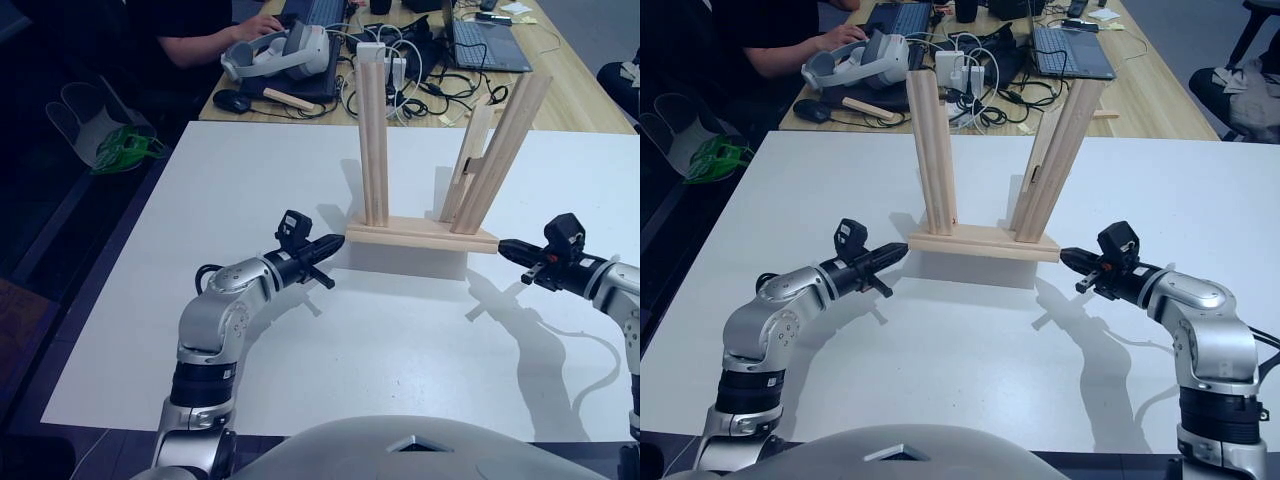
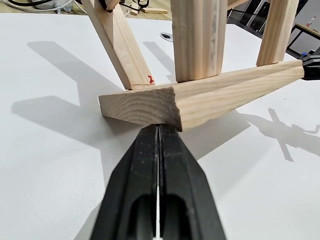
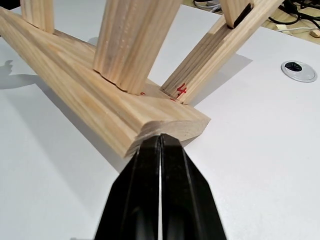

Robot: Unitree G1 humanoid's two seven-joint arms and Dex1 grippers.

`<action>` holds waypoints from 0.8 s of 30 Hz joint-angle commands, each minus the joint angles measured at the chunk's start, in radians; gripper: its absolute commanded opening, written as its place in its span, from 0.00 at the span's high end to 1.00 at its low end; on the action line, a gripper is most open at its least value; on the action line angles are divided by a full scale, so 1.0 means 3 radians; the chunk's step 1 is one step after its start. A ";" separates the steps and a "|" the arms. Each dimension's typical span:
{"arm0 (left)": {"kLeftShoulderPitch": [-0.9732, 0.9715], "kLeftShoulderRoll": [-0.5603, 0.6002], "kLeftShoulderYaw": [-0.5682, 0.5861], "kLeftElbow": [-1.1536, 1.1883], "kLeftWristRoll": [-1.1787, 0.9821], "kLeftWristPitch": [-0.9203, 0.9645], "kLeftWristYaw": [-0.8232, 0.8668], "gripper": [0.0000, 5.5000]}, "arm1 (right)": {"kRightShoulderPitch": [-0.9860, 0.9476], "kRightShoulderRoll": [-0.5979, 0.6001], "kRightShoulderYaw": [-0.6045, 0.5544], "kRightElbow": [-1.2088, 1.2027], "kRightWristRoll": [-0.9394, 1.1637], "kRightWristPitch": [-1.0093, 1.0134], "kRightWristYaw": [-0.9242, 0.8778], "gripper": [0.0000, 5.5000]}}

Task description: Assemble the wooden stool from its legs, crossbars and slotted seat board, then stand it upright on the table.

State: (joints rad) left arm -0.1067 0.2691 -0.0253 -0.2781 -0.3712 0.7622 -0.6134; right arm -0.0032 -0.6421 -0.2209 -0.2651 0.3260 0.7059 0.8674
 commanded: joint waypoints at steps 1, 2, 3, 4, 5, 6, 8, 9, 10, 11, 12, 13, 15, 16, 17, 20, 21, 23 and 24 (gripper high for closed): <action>-0.0162 -0.0422 -0.0371 -0.0235 -0.0541 -0.0069 -0.0376 0.99 | -0.0260 0.0285 0.0305 -0.0414 0.0593 -0.0003 0.0299 1.00; -0.0167 -0.0428 -0.0364 -0.0233 -0.0545 -0.0076 -0.0367 0.99 | -0.0264 0.0287 0.0304 -0.0419 0.0597 0.0004 0.0298 1.00; -0.0170 -0.0430 -0.0363 -0.0232 -0.0547 -0.0077 -0.0365 0.99 | -0.0269 0.0290 0.0303 -0.0423 0.0600 0.0011 0.0298 1.00; -0.0171 -0.0431 -0.0363 -0.0231 -0.0548 -0.0078 -0.0364 0.99 | -0.0271 0.0292 0.0303 -0.0427 0.0598 0.0017 0.0301 1.00; -0.0170 -0.0434 -0.0365 -0.0231 -0.0548 -0.0081 -0.0363 0.99 | -0.0270 0.0291 0.0303 -0.0431 0.0600 0.0024 0.0311 1.00; -0.0175 -0.0441 -0.0362 -0.0232 -0.0552 -0.0080 -0.0361 0.99 | -0.0269 0.0289 0.0297 -0.0439 0.0607 0.0034 0.0319 1.00; -0.0186 -0.0454 -0.0353 -0.0229 -0.0558 -0.0085 -0.0359 0.99 | -0.0282 0.0293 0.0291 -0.0437 0.0618 0.0044 0.0330 1.00; -0.0202 -0.0461 -0.0343 -0.0219 -0.0560 -0.0086 -0.0357 0.99 | -0.0291 0.0298 0.0291 -0.0433 0.0622 0.0047 0.0331 1.00; -0.0218 -0.0466 -0.0334 -0.0206 -0.0558 -0.0090 -0.0353 0.99 | -0.0298 0.0303 0.0293 -0.0430 0.0624 0.0047 0.0331 1.00; -0.0231 -0.0473 -0.0321 -0.0199 -0.0564 -0.0090 -0.0348 0.99 | -0.0302 0.0307 0.0291 -0.0428 0.0630 0.0049 0.0329 1.00; -0.0239 -0.0480 -0.0308 -0.0197 -0.0573 -0.0087 -0.0343 0.99 | -0.0305 0.0309 0.0288 -0.0429 0.0637 0.0053 0.0327 1.00; -0.0241 -0.0484 -0.0301 -0.0201 -0.0581 -0.0084 -0.0341 0.99 | -0.0305 0.0310 0.0283 -0.0428 0.0642 0.0054 0.0327 1.00; -0.0239 -0.0495 -0.0292 -0.0211 -0.0586 -0.0077 -0.0343 0.99 | -0.0303 0.0313 0.0277 -0.0426 0.0656 0.0053 0.0322 1.00; -0.0239 -0.0508 -0.0285 -0.0218 -0.0587 -0.0071 -0.0344 0.99 | -0.0308 0.0315 0.0274 -0.0418 0.0662 0.0052 0.0321 1.00; -0.0241 -0.0518 -0.0277 -0.0221 -0.0590 -0.0067 -0.0343 0.99 | -0.0316 0.0316 0.0272 -0.0410 0.0666 0.0051 0.0319 1.00; -0.0244 -0.0518 -0.0269 -0.0212 -0.0603 -0.0067 -0.0339 0.99 | -0.0323 0.0315 0.0273 -0.0392 0.0662 0.0041 0.0318 1.00; -0.0242 -0.0513 -0.0272 -0.0213 -0.0612 -0.0067 -0.0333 0.99 | -0.0318 0.0316 0.0270 -0.0397 0.0662 0.0044 0.0316 1.00; -0.0237 -0.0508 -0.0278 -0.0217 -0.0632 -0.0064 -0.0320 0.99 | -0.0308 0.0317 0.0265 -0.0410 0.0665 0.0054 0.0311 1.00; -0.0235 -0.0506 -0.0280 -0.0218 -0.0638 -0.0065 -0.0315 0.99 | -0.0307 0.0318 0.0264 -0.0412 0.0665 0.0057 0.0310 1.00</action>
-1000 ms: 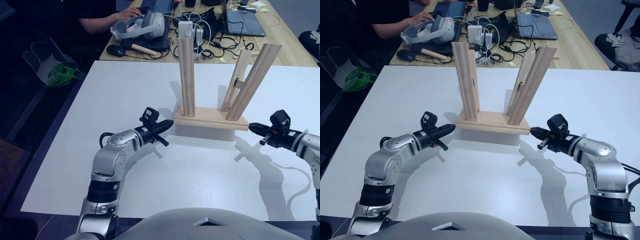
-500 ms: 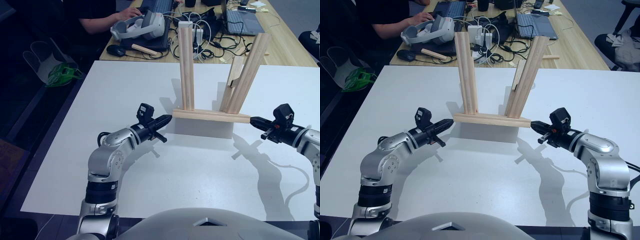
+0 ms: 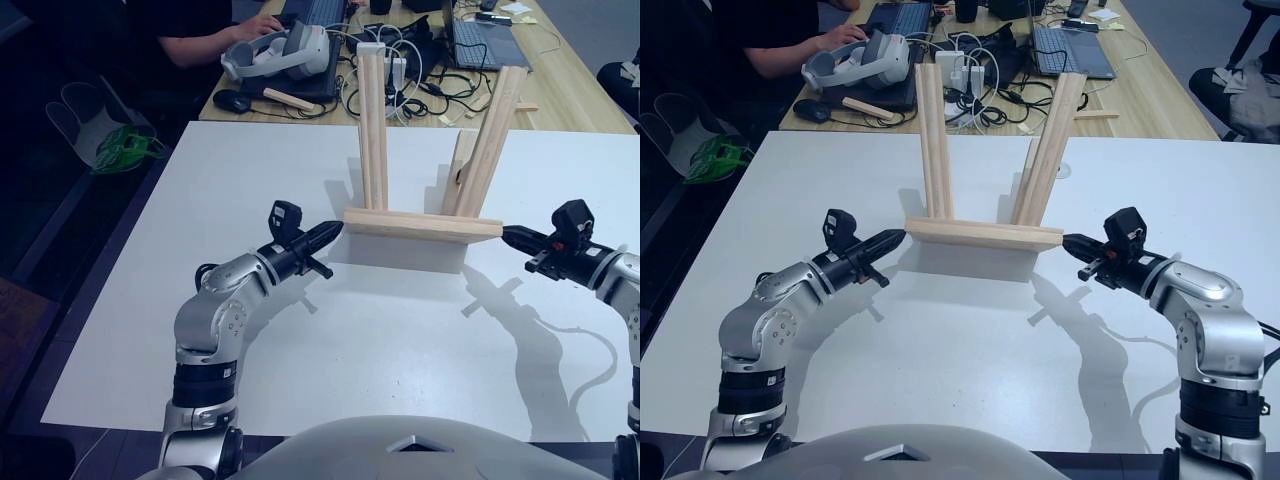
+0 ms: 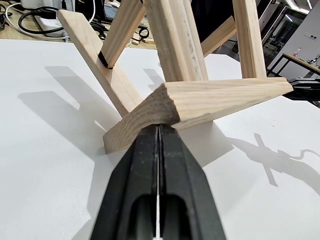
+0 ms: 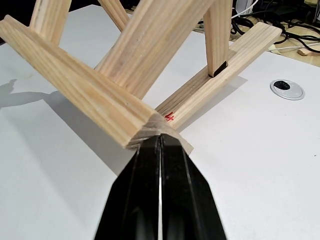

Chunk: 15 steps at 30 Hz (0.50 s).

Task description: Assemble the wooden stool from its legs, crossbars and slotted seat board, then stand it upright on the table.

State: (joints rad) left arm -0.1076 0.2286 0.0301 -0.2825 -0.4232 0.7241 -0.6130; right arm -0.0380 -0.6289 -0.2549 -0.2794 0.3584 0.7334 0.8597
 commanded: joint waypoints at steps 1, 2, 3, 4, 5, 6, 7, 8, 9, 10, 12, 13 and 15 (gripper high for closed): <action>-0.0231 -0.0369 -0.0467 -0.0202 -0.0467 0.0061 -0.0315 0.99 | -0.0190 0.0274 0.0376 -0.0365 0.0555 -0.0035 0.0335 1.00; -0.0230 -0.0369 -0.0469 -0.0202 -0.0468 0.0061 -0.0314 0.99 | -0.0189 0.0273 0.0375 -0.0365 0.0554 -0.0035 0.0335 1.00; -0.0230 -0.0368 -0.0470 -0.0201 -0.0468 0.0060 -0.0315 0.99 | -0.0188 0.0272 0.0374 -0.0364 0.0553 -0.0035 0.0335 1.00; -0.0228 -0.0369 -0.0470 -0.0201 -0.0469 0.0058 -0.0315 0.99 | -0.0189 0.0274 0.0373 -0.0363 0.0554 -0.0035 0.0334 1.00; -0.0227 -0.0372 -0.0469 -0.0201 -0.0471 0.0057 -0.0316 0.99 | -0.0190 0.0279 0.0370 -0.0362 0.0558 -0.0034 0.0332 1.00; -0.0224 -0.0381 -0.0463 -0.0202 -0.0482 0.0055 -0.0315 0.99 | -0.0196 0.0288 0.0363 -0.0360 0.0569 -0.0027 0.0327 1.00; -0.0223 -0.0389 -0.0455 -0.0206 -0.0494 0.0057 -0.0312 0.99 | -0.0204 0.0295 0.0356 -0.0357 0.0578 -0.0021 0.0323 1.00; -0.0224 -0.0394 -0.0449 -0.0209 -0.0501 0.0057 -0.0310 0.99 | -0.0212 0.0302 0.0350 -0.0351 0.0584 -0.0018 0.0319 1.00; -0.0230 -0.0399 -0.0440 -0.0212 -0.0510 0.0059 -0.0305 0.99 | -0.0219 0.0305 0.0343 -0.0348 0.0589 -0.0013 0.0317 1.00; -0.0235 -0.0408 -0.0428 -0.0211 -0.0520 0.0059 -0.0297 0.99 | -0.0223 0.0311 0.0337 -0.0344 0.0589 -0.0014 0.0313 1.00; -0.0240 -0.0441 -0.0386 -0.0206 -0.0561 0.0061 -0.0273 0.99 | -0.0250 0.0351 0.0331 -0.0331 0.0597 -0.0009 0.0281 1.00; -0.0240 -0.0449 -0.0375 -0.0205 -0.0576 0.0061 -0.0265 0.99 | -0.0259 0.0372 0.0334 -0.0333 0.0604 -0.0005 0.0263 1.00; -0.0247 -0.0454 -0.0373 -0.0199 -0.0590 0.0061 -0.0255 0.99 | -0.0250 0.0405 0.0352 -0.0354 0.0610 -0.0002 0.0235 1.00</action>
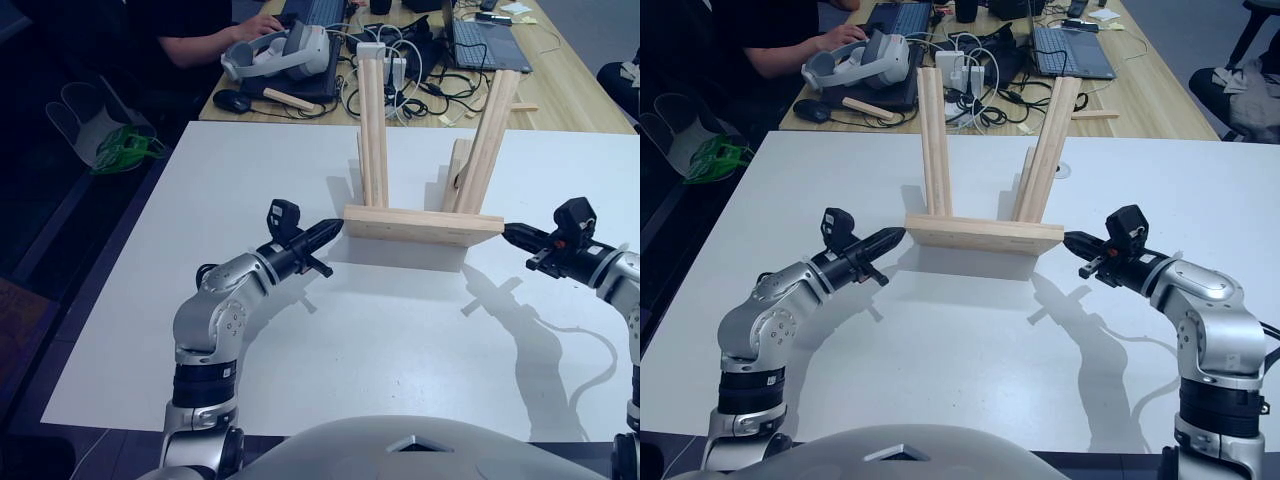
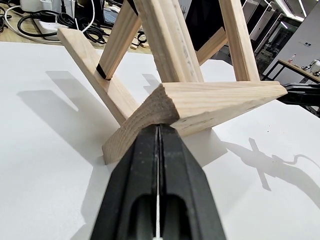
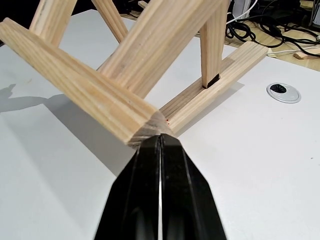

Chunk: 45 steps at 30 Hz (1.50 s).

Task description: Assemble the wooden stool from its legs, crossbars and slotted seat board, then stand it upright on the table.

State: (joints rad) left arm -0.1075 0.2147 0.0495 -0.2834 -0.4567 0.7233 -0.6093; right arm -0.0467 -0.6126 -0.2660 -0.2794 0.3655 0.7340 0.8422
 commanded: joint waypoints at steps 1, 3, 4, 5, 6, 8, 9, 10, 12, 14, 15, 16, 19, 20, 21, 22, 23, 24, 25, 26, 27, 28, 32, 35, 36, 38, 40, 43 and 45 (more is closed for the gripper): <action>-0.0251 -0.0407 -0.0439 -0.0194 -0.0481 0.0065 -0.0264 0.99 | -0.0212 0.0357 0.0396 -0.0362 0.0586 -0.0006 0.0287 1.00; -0.0249 -0.0387 -0.0452 -0.0185 -0.0464 0.0059 -0.0268 0.99 | -0.0202 0.0360 0.0402 -0.0365 0.0579 -0.0010 0.0283 1.00; -0.0240 -0.0379 -0.0455 -0.0181 -0.0453 0.0054 -0.0267 0.99 | -0.0199 0.0357 0.0404 -0.0363 0.0576 -0.0013 0.0282 1.00; -0.0230 -0.0369 -0.0461 -0.0177 -0.0436 0.0048 -0.0263 0.99 | -0.0197 0.0352 0.0409 -0.0358 0.0571 -0.0019 0.0281 1.00; -0.0222 -0.0349 -0.0481 -0.0158 -0.0409 0.0014 -0.0238 0.99 | -0.0187 0.0331 0.0414 -0.0347 0.0570 -0.0041 0.0268 1.00; -0.0208 -0.0322 -0.0513 -0.0101 -0.0324 -0.0067 -0.0161 0.99 | -0.0175 0.0285 0.0407 -0.0275 0.0542 -0.0127 0.0225 1.00; -0.0194 -0.0303 -0.0530 -0.0069 -0.0267 -0.0116 -0.0125 0.99 | -0.0167 0.0259 0.0395 -0.0226 0.0520 -0.0175 0.0207 1.00; -0.0180 -0.0285 -0.0540 -0.0049 -0.0234 -0.0145 -0.0092 0.99 | -0.0156 0.0230 0.0384 -0.0179 0.0502 -0.0220 0.0196 1.00; -0.0119 -0.0242 -0.0518 -0.0081 -0.0240 -0.0160 -0.0054 0.99 | -0.0099 0.0140 0.0344 -0.0100 0.0487 -0.0291 0.0208 1.00; -0.0056 -0.0195 -0.0468 -0.0157 -0.0306 -0.0151 -0.0059 0.99 | -0.0048 0.0072 0.0305 -0.0040 0.0491 -0.0351 0.0225 1.00; -0.0033 -0.0188 -0.0409 -0.0224 -0.0393 -0.0133 -0.0066 0.99 | -0.0035 0.0048 0.0295 -0.0023 0.0499 -0.0369 0.0223 1.00; -0.0025 -0.0196 -0.0331 -0.0300 -0.0509 -0.0112 -0.0063 0.99 | -0.0025 0.0028 0.0291 -0.0010 0.0508 -0.0382 0.0224 1.00; -0.0119 -0.0124 -0.0024 -0.0652 -0.1072 0.0137 -0.0001 0.99 | 0.0054 -0.0028 0.0279 0.0010 0.0503 -0.0422 0.0211 1.00; -0.0158 -0.0049 0.0042 -0.0752 -0.1234 0.0237 0.0013 0.99 | 0.0091 -0.0044 0.0279 0.0029 0.0483 -0.0453 0.0207 1.00; -0.0219 0.0055 0.0147 -0.0851 -0.1448 0.0355 0.0039 0.99 | 0.0130 -0.0051 0.0270 0.0050 0.0459 -0.0485 0.0184 1.00; -0.0302 0.0179 0.0305 -0.0930 -0.1710 0.0453 0.0086 0.99 | 0.0159 -0.0060 0.0250 0.0080 0.0435 -0.0515 0.0155 1.00; -0.0382 0.0282 0.0454 -0.0969 -0.1952 0.0525 0.0151 0.99 | 0.0184 -0.0069 0.0233 0.0102 0.0423 -0.0540 0.0135 1.00; -0.0488 0.0358 0.0640 -0.0953 -0.2151 0.0530 0.0276 0.99 | 0.0209 -0.0073 0.0223 0.0121 0.0406 -0.0567 0.0116 1.00; -0.0594 0.0394 0.0785 -0.0901 -0.2259 0.0491 0.0420 0.99 | 0.0230 -0.0073 0.0215 0.0131 0.0396 -0.0587 0.0100 1.00; -0.0710 0.0401 0.0914 -0.0807 -0.2269 0.0403 0.0622 0.99 | 0.0240 -0.0069 0.0214 0.0142 0.0389 -0.0607 0.0075 1.00; -0.0866 0.0410 0.1008 -0.0569 -0.1977 0.0292 0.0986 0.99 | 0.0244 -0.0057 0.0214 0.0148 0.0384 -0.0619 0.0042 1.00; -0.0960 0.0457 0.1013 -0.0361 -0.1657 0.0220 0.1280 0.99 | 0.0246 -0.0047 0.0215 0.0147 0.0383 -0.0624 0.0012 1.00; -0.0798 0.0676 0.0665 0.0077 -0.0738 0.0308 0.1829 0.99 | 0.0220 -0.0034 0.0245 0.0164 0.0352 -0.0649 -0.0081 1.00; -0.0635 0.0647 0.0370 0.0169 -0.0414 0.0461 0.1932 0.99 | 0.0196 -0.0050 0.0257 0.0206 0.0313 -0.0677 -0.0152 1.00; -0.0580 0.0638 0.0257 0.0134 -0.0384 0.0537 0.1893 0.99 | 0.0196 -0.0053 0.0265 0.0210 0.0309 -0.0681 -0.0159 1.00; -0.0488 0.0639 0.0093 0.0026 -0.0395 0.0687 0.1768 0.99 | 0.0200 -0.0056 0.0276 0.0212 0.0308 -0.0687 -0.0169 1.00; -0.0431 0.0663 -0.0025 -0.0111 -0.0446 0.0801 0.1628 0.99 | 0.0215 -0.0056 0.0282 0.0211 0.0305 -0.0697 -0.0180 1.00; -0.0411 0.0681 -0.0109 -0.0228 -0.0478 0.0865 0.1468 0.99 | 0.0227 -0.0049 0.0296 0.0216 0.0298 -0.0708 -0.0193 1.00; -0.0405 0.0688 -0.0155 -0.0302 -0.0506 0.0928 0.1362 0.99 | 0.0232 -0.0045 0.0307 0.0213 0.0296 -0.0714 -0.0196 1.00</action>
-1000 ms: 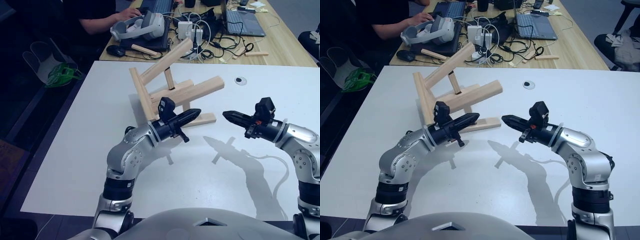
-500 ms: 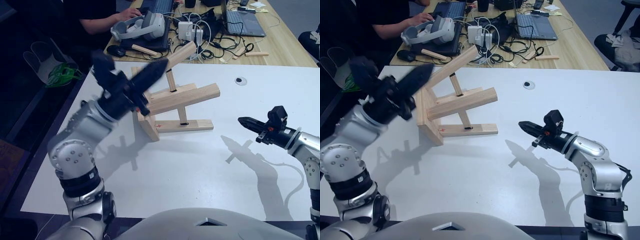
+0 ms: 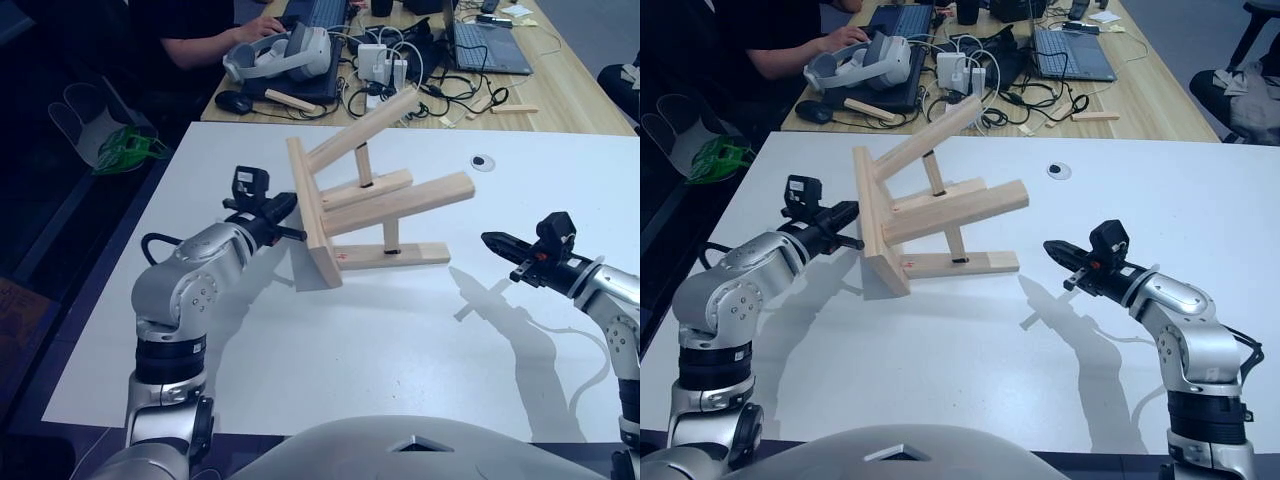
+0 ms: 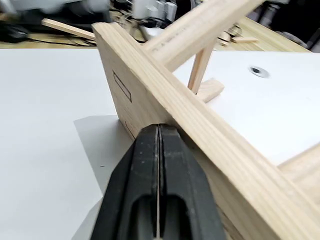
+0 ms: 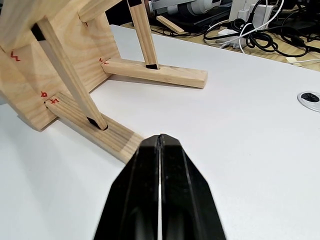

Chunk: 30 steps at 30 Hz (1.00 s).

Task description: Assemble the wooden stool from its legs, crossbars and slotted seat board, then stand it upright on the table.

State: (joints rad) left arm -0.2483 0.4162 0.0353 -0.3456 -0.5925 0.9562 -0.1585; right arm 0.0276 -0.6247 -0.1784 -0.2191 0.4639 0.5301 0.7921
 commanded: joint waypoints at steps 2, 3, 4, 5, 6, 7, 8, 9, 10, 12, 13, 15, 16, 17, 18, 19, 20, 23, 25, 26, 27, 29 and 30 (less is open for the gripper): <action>0.0065 -0.0005 -0.0176 -0.0187 -0.0105 0.0231 -0.0229 0.99 | -0.0035 -0.0016 0.0020 0.0039 -0.0039 -0.0046 -0.0018 1.00; 0.0067 -0.0017 -0.0197 -0.0219 -0.0114 0.0264 -0.0256 0.99 | -0.0044 -0.0023 0.0022 0.0053 -0.0043 -0.0052 -0.0012 1.00; 0.0075 -0.0031 -0.0215 -0.0251 -0.0122 0.0300 -0.0277 0.99 | -0.0054 -0.0037 0.0020 0.0074 -0.0052 -0.0065 -0.0003 1.00; 0.0087 -0.0035 -0.0237 -0.0274 -0.0123 0.0332 -0.0295 0.99 | -0.0072 -0.0055 -0.0003 0.0111 -0.0064 -0.0088 -0.0003 1.00; 0.0096 -0.0041 -0.0251 -0.0292 -0.0121 0.0361 -0.0303 0.99 | -0.0103 -0.0066 -0.0041 0.0162 -0.0081 -0.0119 -0.0029 1.00; 0.0101 -0.0041 -0.0274 -0.0314 -0.0129 0.0388 -0.0328 0.99 | -0.0146 -0.0081 -0.0090 0.0234 -0.0109 -0.0162 -0.0062 1.00; 0.0098 -0.0052 -0.0291 -0.0336 -0.0146 0.0409 -0.0352 0.99 | -0.0183 -0.0095 -0.0140 0.0305 -0.0136 -0.0200 -0.0102 1.00; 0.0084 -0.0078 -0.0322 -0.0350 -0.0158 0.0416 -0.0380 0.99 | -0.0218 -0.0111 -0.0189 0.0390 -0.0169 -0.0248 -0.0142 1.00; 0.0050 -0.0125 -0.0367 -0.0335 -0.0147 0.0403 -0.0392 0.99 | -0.0251 -0.0124 -0.0236 0.0474 -0.0200 -0.0290 -0.0183 1.00; -0.0076 -0.0256 -0.0492 -0.0250 -0.0101 0.0356 -0.0417 0.99 | -0.0259 -0.0148 -0.0276 0.0593 -0.0249 -0.0344 -0.0206 1.00; -0.0146 -0.0316 -0.0559 -0.0201 -0.0077 0.0336 -0.0432 0.99 | -0.0229 -0.0167 -0.0256 0.0625 -0.0283 -0.0361 -0.0182 1.00; -0.0255 -0.0411 -0.0666 -0.0134 -0.0050 0.0328 -0.0469 0.99 | -0.0129 -0.0224 -0.0181 0.0663 -0.0361 -0.0395 -0.0099 1.00; -0.0290 -0.0446 -0.0711 -0.0118 -0.0045 0.0329 -0.0493 0.99 | -0.0073 -0.0258 -0.0143 0.0678 -0.0402 -0.0415 -0.0050 1.00; -0.0317 -0.0476 -0.0758 -0.0097 -0.0032 0.0324 -0.0516 0.99 | -0.0027 -0.0280 -0.0128 0.0691 -0.0423 -0.0416 -0.0015 1.00; -0.0338 -0.0501 -0.0798 -0.0075 -0.0020 0.0311 -0.0536 0.99 | 0.0012 -0.0298 -0.0119 0.0697 -0.0431 -0.0414 0.0017 1.00; -0.0358 -0.0523 -0.0834 -0.0051 -0.0005 0.0294 -0.0556 0.99 | 0.0050 -0.0317 -0.0107 0.0689 -0.0433 -0.0405 0.0055 1.00; -0.0384 -0.0547 -0.0881 -0.0020 0.0019 0.0268 -0.0577 0.99 | 0.0103 -0.0339 -0.0086 0.0667 -0.0429 -0.0388 0.0106 1.00; -0.0539 -0.0722 -0.1049 0.0147 0.0101 0.0162 -0.0626 0.99 | 0.0323 -0.0383 0.0099 0.0489 -0.0433 -0.0352 0.0295 1.00; -0.0629 -0.0835 -0.1140 0.0296 0.0178 0.0079 -0.0658 0.99 | 0.0305 -0.0332 0.0132 0.0457 -0.0413 -0.0344 0.0274 1.00; -0.0653 -0.0875 -0.1163 0.0372 0.0220 0.0035 -0.0663 0.99 | 0.0271 -0.0313 0.0141 0.0451 -0.0399 -0.0334 0.0261 1.00; -0.0676 -0.0911 -0.1182 0.0452 0.0265 -0.0010 -0.0661 0.99 | 0.0252 -0.0305 0.0147 0.0435 -0.0384 -0.0322 0.0259 1.00; -0.0720 -0.0981 -0.1203 0.0595 0.0351 -0.0096 -0.0665 0.99 | 0.0226 -0.0306 0.0155 0.0408 -0.0359 -0.0295 0.0281 1.00; -0.0747 -0.1019 -0.1219 0.0656 0.0386 -0.0133 -0.0673 0.99 | 0.0227 -0.0308 0.0149 0.0400 -0.0352 -0.0289 0.0289 1.00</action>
State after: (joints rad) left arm -0.4447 0.1263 -0.3192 -0.1854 -0.5088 0.9377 -0.3609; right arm 0.1094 -0.7148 -0.1370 -0.0830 0.3489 0.4276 0.8797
